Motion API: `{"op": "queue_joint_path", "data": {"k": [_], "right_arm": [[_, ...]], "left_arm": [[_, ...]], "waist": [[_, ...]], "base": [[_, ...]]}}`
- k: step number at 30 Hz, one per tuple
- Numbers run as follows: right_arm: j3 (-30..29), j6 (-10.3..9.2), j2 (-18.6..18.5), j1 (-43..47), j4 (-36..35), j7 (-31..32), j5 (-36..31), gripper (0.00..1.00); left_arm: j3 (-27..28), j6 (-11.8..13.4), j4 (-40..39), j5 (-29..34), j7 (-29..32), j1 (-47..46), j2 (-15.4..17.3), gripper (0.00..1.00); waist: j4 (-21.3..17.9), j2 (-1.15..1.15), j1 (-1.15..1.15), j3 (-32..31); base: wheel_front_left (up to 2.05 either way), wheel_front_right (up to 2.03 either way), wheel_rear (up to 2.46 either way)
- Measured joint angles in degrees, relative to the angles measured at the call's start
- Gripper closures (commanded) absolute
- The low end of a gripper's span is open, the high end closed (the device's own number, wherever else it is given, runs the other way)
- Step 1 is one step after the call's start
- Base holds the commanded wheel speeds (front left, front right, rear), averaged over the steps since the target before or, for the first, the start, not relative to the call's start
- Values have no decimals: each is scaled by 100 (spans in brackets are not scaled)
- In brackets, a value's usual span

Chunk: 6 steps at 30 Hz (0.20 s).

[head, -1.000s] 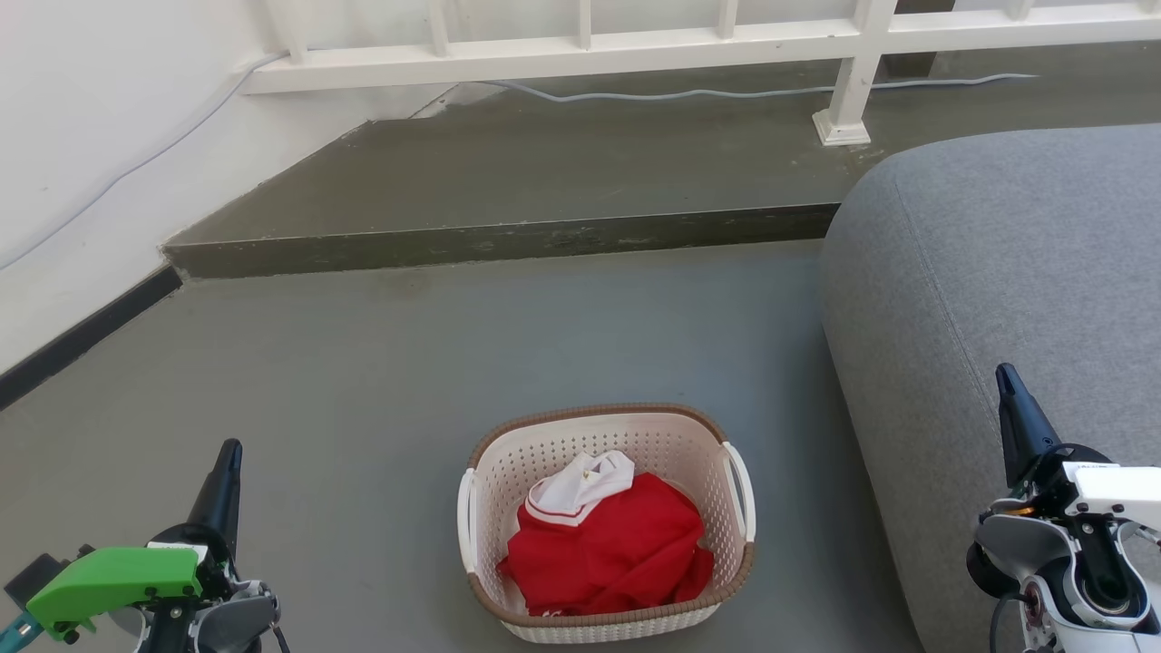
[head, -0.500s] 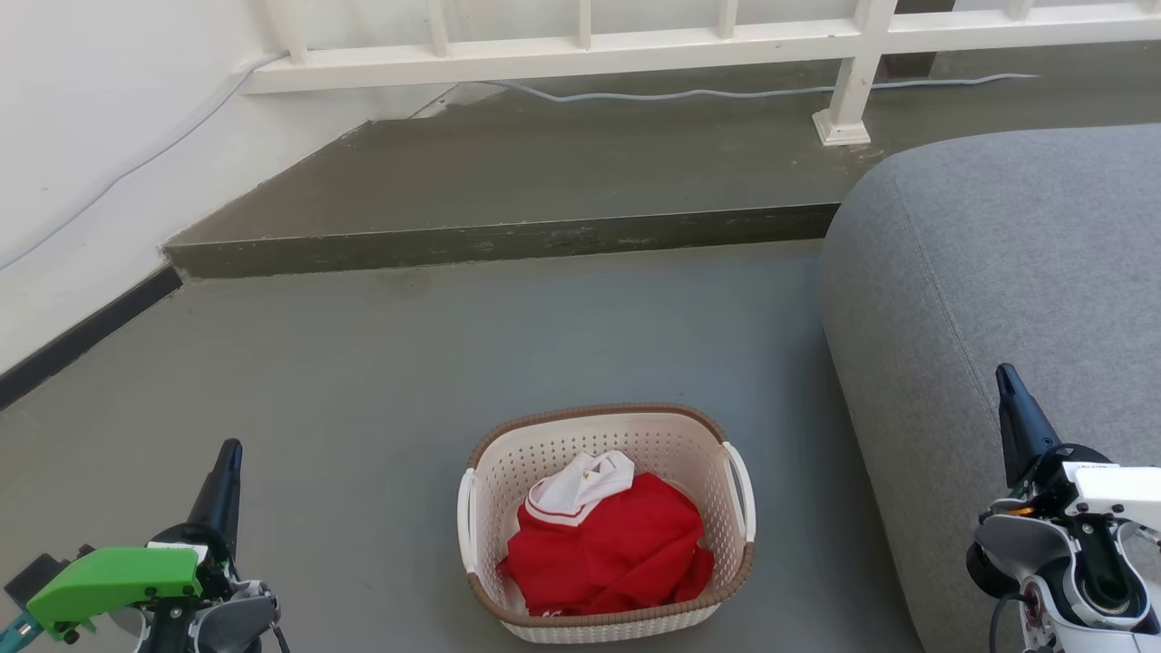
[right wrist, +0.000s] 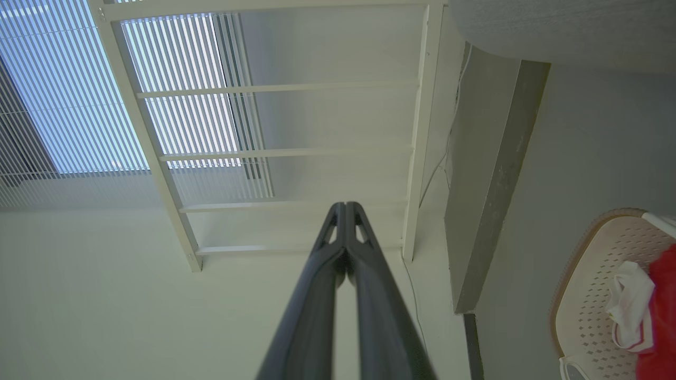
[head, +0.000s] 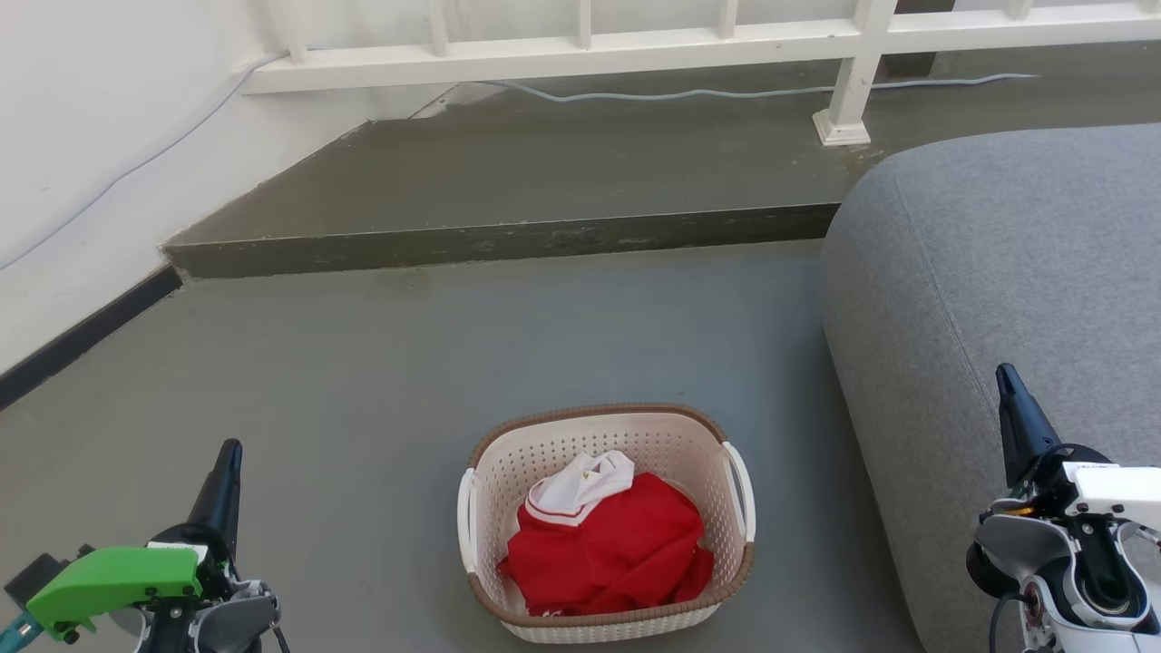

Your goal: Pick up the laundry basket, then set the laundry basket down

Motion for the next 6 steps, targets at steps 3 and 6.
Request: {"op": "queue_joint_path", "data": {"k": [3, 6], "right_arm": [[0, -1, 0, 0, 0, 0, 0, 100], [-1, 0, 1, 0, -1, 0, 0, 100]], "left_arm": [[0, 0, 0, 0, 0, 0, 0, 100], [0, 0, 0, 0, 0, 0, 0, 100]], "waist": [[0, 0, 0, 0], [0, 0, 0, 0]], "base": [[0, 0, 0], [0, 0, 0]]}}
